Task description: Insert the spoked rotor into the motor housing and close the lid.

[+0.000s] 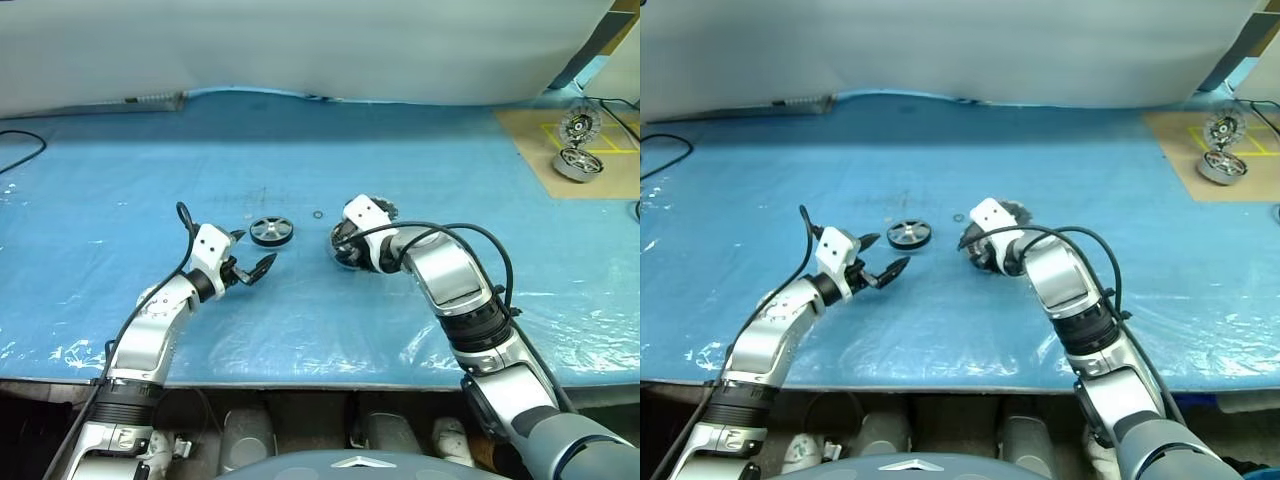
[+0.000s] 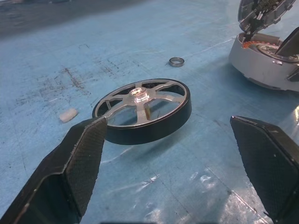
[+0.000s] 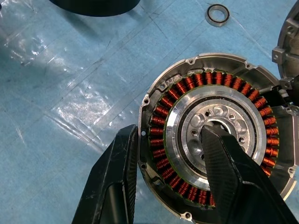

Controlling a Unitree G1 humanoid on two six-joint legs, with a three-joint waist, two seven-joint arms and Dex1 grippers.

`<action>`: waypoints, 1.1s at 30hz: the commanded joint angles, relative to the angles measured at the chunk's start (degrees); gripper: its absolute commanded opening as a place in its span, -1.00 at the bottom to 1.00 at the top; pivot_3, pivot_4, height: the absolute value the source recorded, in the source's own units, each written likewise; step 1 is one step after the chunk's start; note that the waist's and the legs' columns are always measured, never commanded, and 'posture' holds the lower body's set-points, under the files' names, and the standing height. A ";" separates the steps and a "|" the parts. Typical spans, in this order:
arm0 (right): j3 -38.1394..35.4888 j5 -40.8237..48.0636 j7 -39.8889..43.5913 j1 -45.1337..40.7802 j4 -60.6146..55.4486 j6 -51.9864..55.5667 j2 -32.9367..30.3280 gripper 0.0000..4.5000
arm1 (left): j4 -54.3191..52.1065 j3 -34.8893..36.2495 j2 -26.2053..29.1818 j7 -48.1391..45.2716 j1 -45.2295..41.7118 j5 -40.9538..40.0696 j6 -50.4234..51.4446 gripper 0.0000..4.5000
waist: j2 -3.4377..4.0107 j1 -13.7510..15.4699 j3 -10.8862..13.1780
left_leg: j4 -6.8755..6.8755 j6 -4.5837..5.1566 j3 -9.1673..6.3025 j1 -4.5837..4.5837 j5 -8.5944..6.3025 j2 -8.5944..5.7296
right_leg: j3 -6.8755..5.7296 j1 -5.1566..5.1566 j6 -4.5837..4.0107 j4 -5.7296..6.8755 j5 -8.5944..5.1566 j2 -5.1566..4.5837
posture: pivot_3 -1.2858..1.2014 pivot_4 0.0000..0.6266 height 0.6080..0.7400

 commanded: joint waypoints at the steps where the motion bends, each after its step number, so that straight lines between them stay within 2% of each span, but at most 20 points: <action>1: 0.44 2.56 -2.39 2.38 0.39 5.97 -0.32 0.07 | -2.35 0.63 0.24 0.18 -0.16 -0.56 0.06 1.00 | 0.00 0.00 0.00 | -0.02 -0.05 0.00 -0.02 0.03 -0.02 | 0.00 -0.01 0.05 -0.02 -0.03 -0.02 | 0.03 -0.52 1.00; 3: 0.86 4.13 -3.14 2.21 -1.46 7.19 -0.41 0.31 | -2.41 0.60 0.19 0.18 -0.16 -0.59 0.12 1.00 | 0.00 0.00 0.00 | -0.14 -0.11 0.00 -0.10 0.06 -0.08 | 0.02 -0.08 -0.04 -0.06 0.01 -0.04 | 0.03 -0.52 1.00; 7: 0.32 6.93 -5.24 0.67 -4.94 10.32 0.11 0.93 | -2.42 0.59 0.12 0.18 -0.17 -0.59 0.28 1.00 | 0.01 -0.04 0.01 | -0.52 -0.16 -0.01 -0.12 0.09 -0.13 | 0.03 -0.19 -0.23 -0.08 -0.05 -0.04 | 0.03 -0.52 1.00; 13: -2.14 12.23 -7.26 -2.31 -11.16 16.53 0.93 0.93 | -2.47 0.67 0.05 0.14 -0.05 -0.69 0.31 1.00 | 0.02 -0.06 0.01 | -0.63 -0.19 0.00 -0.59 0.11 -0.16 | 0.02 -0.73 -0.26 -0.06 -0.09 -0.03 | 0.03 -0.52 1.00; 18: -5.27 18.77 -7.45 -2.33 -15.89 16.67 -1.64 0.93 | -2.29 1.60 0.60 -0.41 -0.63 -1.56 0.56 1.00 | 0.05 -0.13 0.04 | -0.64 -0.21 -0.01 -0.86 0.12 -0.15 | -0.01 -0.99 -0.06 -0.05 0.03 -0.01 | 0.03 -0.52 1.00; 22: -11.62 23.78 -6.48 -0.45 -19.28 16.42 -2.59 0.93 | -2.26 2.74 1.45 -0.98 -2.15 -3.14 1.81 1.00 | 0.06 -0.12 0.05 | -0.63 -0.21 0.00 -0.84 0.12 -0.15 | 0.01 -0.99 -0.10 -0.03 0.01 -0.01 | 0.03 -0.52 1.00; 25: -13.52 25.33 -4.51 6.13 -22.24 7.20 -6.54 0.93 | -1.87 3.21 2.54 -2.65 -3.63 -4.40 3.21 1.00 | 0.05 0.12 0.05 | -0.61 -0.21 0.00 -0.84 0.12 -0.15 | 0.01 -0.98 -0.16 -0.02 -0.03 -0.01 | 0.03 -0.52 1.00; 29: -15.90 24.27 -3.60 18.32 -21.74 -11.82 -8.85 0.93 | 2.20 3.02 4.32 -6.00 -8.22 -5.33 4.27 1.00 | 0.06 0.58 0.05 | -0.60 -0.20 0.00 -0.88 0.12 -0.14 | -0.02 -0.99 -0.14 -0.03 -0.02 -0.02 | 0.03 -0.52 1.00; 33: -16.77 22.90 -6.45 25.49 -17.96 -26.08 -6.16 0.93 | 11.78 0.15 4.90 -8.81 -17.03 -3.17 5.55 1.00 | 0.08 -0.02 0.06 | -0.49 -0.20 0.02 -0.94 0.12 -0.16 | 0.03 -0.97 -0.25 0.05 -0.06 -0.02 | 0.03 -0.52 1.00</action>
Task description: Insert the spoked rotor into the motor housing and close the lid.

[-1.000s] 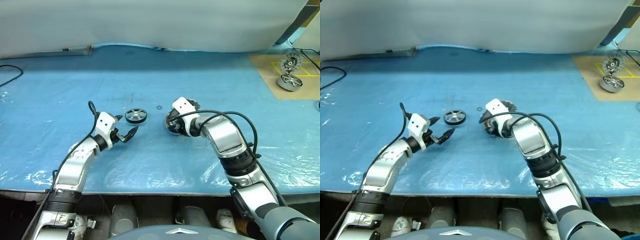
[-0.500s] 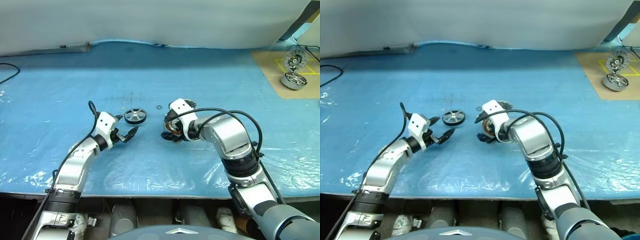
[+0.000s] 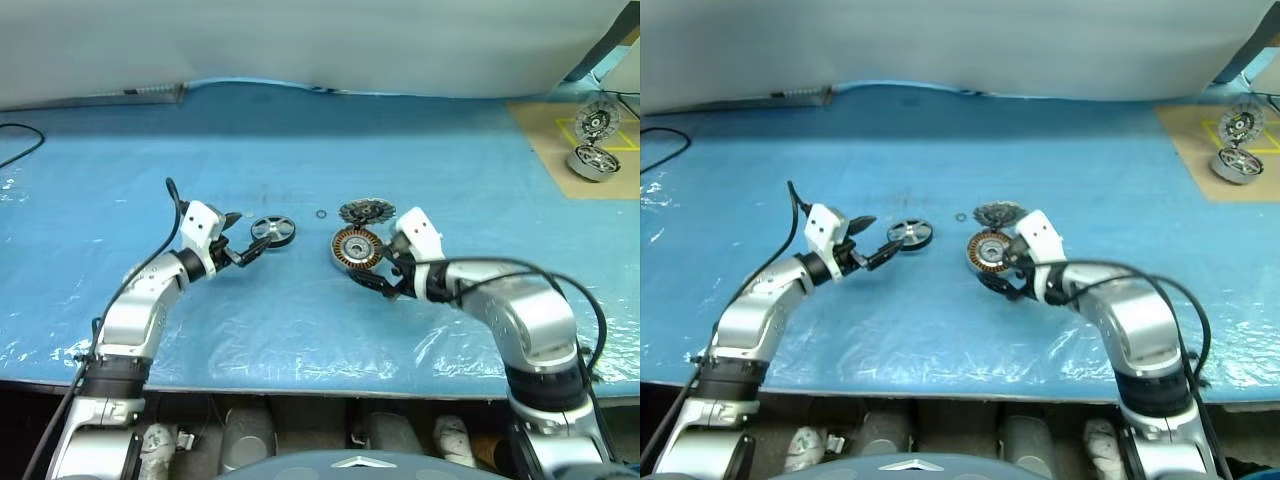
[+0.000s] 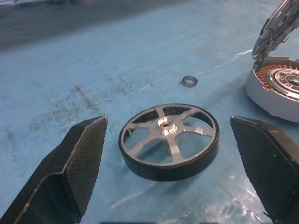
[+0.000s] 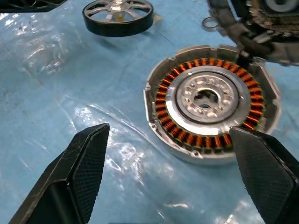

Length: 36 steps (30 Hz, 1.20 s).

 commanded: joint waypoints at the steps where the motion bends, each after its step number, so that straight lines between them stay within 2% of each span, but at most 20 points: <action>1: -1.08 -1.36 -1.92 4.44 1.60 -14.48 2.60 0.93 | 8.28 -2.85 0.44 -3.93 -8.61 1.71 1.09 1.00 | 0.00 -0.06 0.00 | 0.06 0.00 -0.01 0.03 0.00 0.02 | -0.03 0.00 -0.04 0.03 0.02 0.00 | 0.03 -0.52 1.00; 7: 0.46 -4.78 -4.26 10.29 5.47 -30.33 4.80 0.93 | 26.28 -7.33 -2.47 -9.14 -22.43 6.04 -3.69 1.00 | -0.01 -0.21 0.01 | 0.23 0.00 -0.03 -0.10 0.00 -0.05 | 0.00 -0.01 0.02 -0.03 0.09 -0.04 | 0.03 -0.52 1.00; 10: 0.93 -5.35 -5.81 11.18 6.25 -32.82 6.02 0.93 | 38.57 -9.06 -6.47 -8.07 -31.10 9.86 -8.40 1.00 | -0.02 -0.05 0.02 | 0.22 0.01 -0.12 -0.12 0.01 -0.03 | -0.10 -0.01 0.06 -0.03 0.12 -0.01 | 0.03 -0.52 1.00; 17: 1.19 -5.05 -7.67 11.84 6.15 -33.89 6.85 0.93 | 56.63 -11.14 -13.77 -3.51 -41.77 17.05 -15.61 1.00 | -0.05 0.13 0.03 | 0.24 0.01 -0.18 -0.35 0.01 -0.09 | -0.08 0.01 0.28 -0.08 0.24 -0.03 | 0.03 -0.52 1.00; 25: 1.08 -4.78 -8.66 12.28 5.84 -33.91 6.70 0.93 | 64.78 -11.13 -17.07 2.87 -44.81 22.17 -18.34 1.00 | -0.16 0.48 0.10 | 0.27 0.01 -0.25 -0.41 0.01 -0.10 | -0.13 0.01 0.34 -0.09 0.28 -0.03 | 0.03 -0.52 1.00; 36: 1.76 -4.62 -8.88 11.65 6.31 -33.92 6.87 0.93 | 67.91 -8.91 -20.25 7.55 -46.20 23.03 -17.96 1.00 | -0.22 1.39 0.14 | 0.42 0.01 -0.34 -0.57 0.00 -0.10 | -0.19 0.01 0.38 -0.09 0.31 -0.06 | 0.03 -0.52 1.00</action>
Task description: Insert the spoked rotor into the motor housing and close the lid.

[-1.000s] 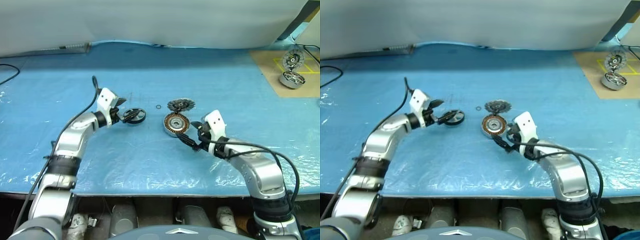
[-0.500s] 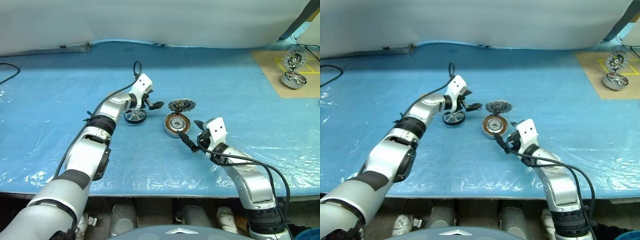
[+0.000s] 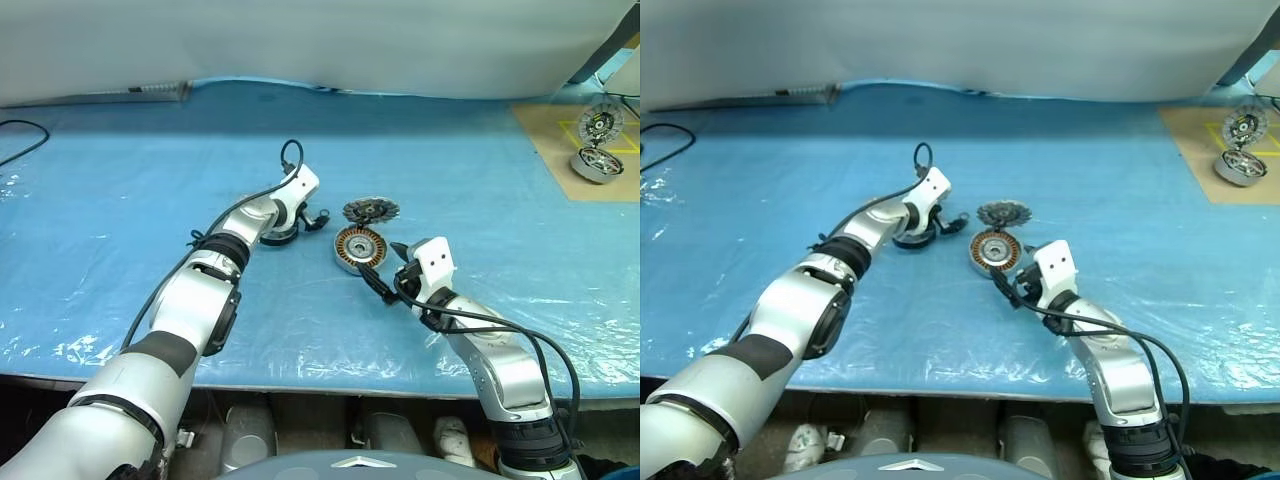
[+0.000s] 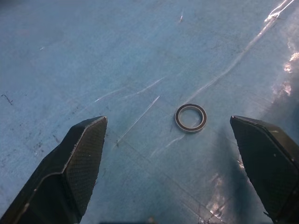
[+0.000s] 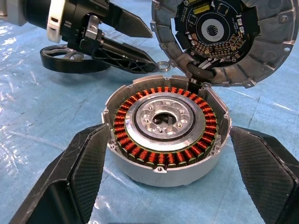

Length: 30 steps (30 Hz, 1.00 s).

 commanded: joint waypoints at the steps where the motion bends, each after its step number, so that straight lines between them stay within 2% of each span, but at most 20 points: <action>1: 0.15 0.70 0.04 -0.71 -1.30 -1.21 0.13 0.93 | 0.18 1.84 -1.17 1.34 -2.61 -0.31 0.19 1.00 | -0.01 -0.01 0.01 | 0.01 0.00 -0.01 -0.01 0.00 0.00 | -0.01 0.00 0.00 0.00 0.00 0.00 | 0.03 -0.52 1.00; 16: -0.39 0.68 -1.29 0.22 -2.54 -1.04 0.36 0.93 | 2.30 3.93 -4.00 6.67 -2.82 1.14 3.96 1.00 | -0.05 -0.02 0.03 | 0.01 0.00 -0.09 -0.06 0.00 -0.01 | -0.07 0.00 0.01 -0.04 0.00 0.00 | 0.03 -0.52 1.00; 30: -0.56 1.16 -1.92 -0.10 -2.78 -0.69 0.27 0.93 | 2.70 5.79 -4.99 7.43 -1.69 1.56 7.51 1.00 | -0.06 -0.04 0.04 | 0.01 0.00 -0.15 -0.09 0.00 -0.01 | -0.10 0.00 0.02 -0.08 0.00 0.00 | 0.03 -0.52 1.00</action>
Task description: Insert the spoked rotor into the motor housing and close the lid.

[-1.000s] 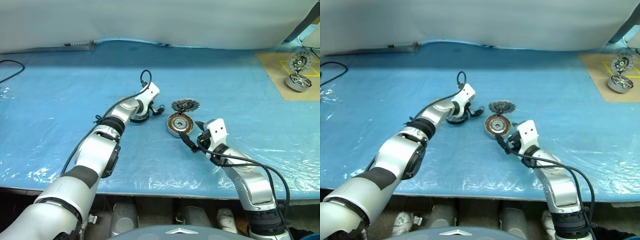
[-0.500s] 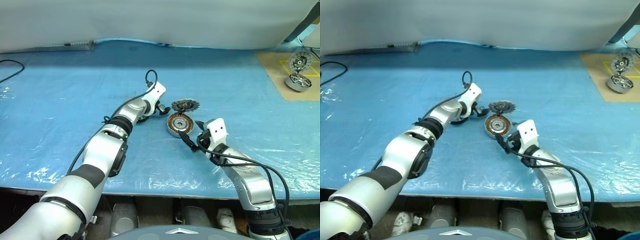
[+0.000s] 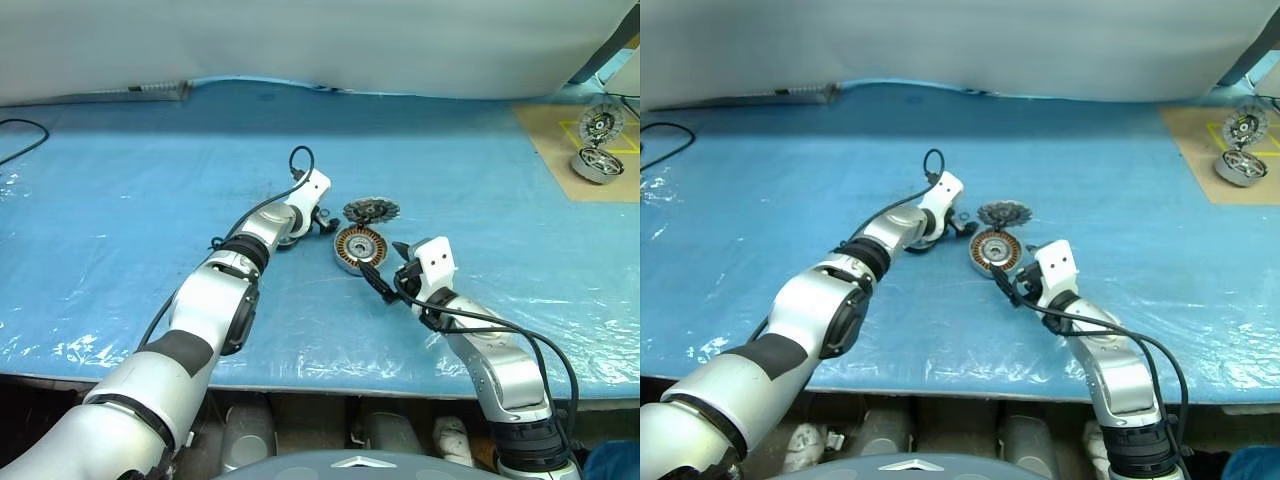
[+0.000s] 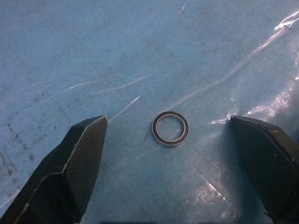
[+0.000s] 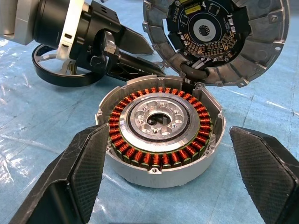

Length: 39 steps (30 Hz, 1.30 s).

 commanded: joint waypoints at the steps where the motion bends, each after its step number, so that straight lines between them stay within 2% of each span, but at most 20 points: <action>1: -0.59 0.91 -0.09 -0.29 -2.60 -0.73 -0.07 0.94 | -0.25 0.33 0.01 0.64 0.08 0.42 0.70 0.92 | 0.00 0.00 0.00 | 0.00 0.00 0.00 0.00 0.00 0.00 | 0.00 0.00 0.00 0.00 0.00 0.00 | 0.03 -0.52 1.00; 4: -0.61 0.93 -0.18 -0.27 -2.56 -0.70 -0.02 0.95 | -0.24 0.53 0.02 0.74 0.10 0.45 0.88 0.59 | 0.00 0.00 0.00 | 0.00 0.00 0.00 0.00 0.00 0.00 | 0.00 0.00 0.00 0.00 0.00 0.00 | 0.03 -0.52 1.00; 9: -0.49 0.92 -0.30 -0.26 -2.56 -0.52 0.01 0.95 | -0.32 1.19 0.00 0.42 -0.02 0.11 0.94 -0.16 | 0.00 0.00 0.00 | -0.01 0.00 0.00 -0.01 0.00 0.00 | 0.00 0.00 0.00 -0.04 0.00 0.00 | 0.03 -0.52 1.00; 21: -0.26 0.79 -0.36 -0.53 -2.22 -0.31 0.04 0.95 | -0.37 2.08 0.34 0.11 -0.24 -0.17 1.43 -0.16 | 0.00 0.00 0.00 | -0.06 0.00 0.00 -0.02 0.00 0.00 | 0.00 0.00 0.01 -0.11 -0.01 0.00 | 0.03 -0.52 1.00; 24: -0.18 0.74 -0.30 -0.60 -2.16 -0.25 -0.02 0.95 | -0.51 2.72 0.31 -0.05 -0.62 -0.62 1.50 -0.42 | 0.00 0.00 0.00 | -0.07 0.00 0.00 -0.02 0.00 0.00 | 0.00 0.00 0.01 -0.12 -0.01 0.00 | 0.03 -0.52 1.00; 26: -0.12 0.72 -0.24 -0.66 -2.08 -0.23 -0.05 0.95 | -0.68 3.62 0.29 -0.43 -1.02 -1.34 1.55 -0.68 | 0.00 0.01 0.00 | -0.08 0.00 0.00 -0.02 0.00 0.00 | -0.01 0.00 0.01 -0.13 -0.01 0.00 | 0.03 -0.52 1.00; 34: 0.04 0.85 0.07 -0.98 -1.97 -0.03 -0.10 0.95 | -2.33 9.22 2.15 -2.95 -5.83 -6.63 2.02 -0.69 | -0.04 0.01 0.44 | -0.10 0.00 -0.07 -0.16 0.00 0.00 | -0.11 -0.01 0.01 -0.21 0.00 0.00 | 0.03 -0.52 1.00; 39: 0.03 0.98 0.21 -1.39 -1.78 0.15 -0.03 0.95 | -4.32 12.55 6.00 -5.61 -9.58 -10.03 2.44 -0.69 | -0.02 -0.06 0.52 | -0.23 0.00 -0.08 -0.17 0.00 0.00 | -0.12 -0.02 0.02 -0.33 0.01 0.01 | 0.03 -0.52 1.00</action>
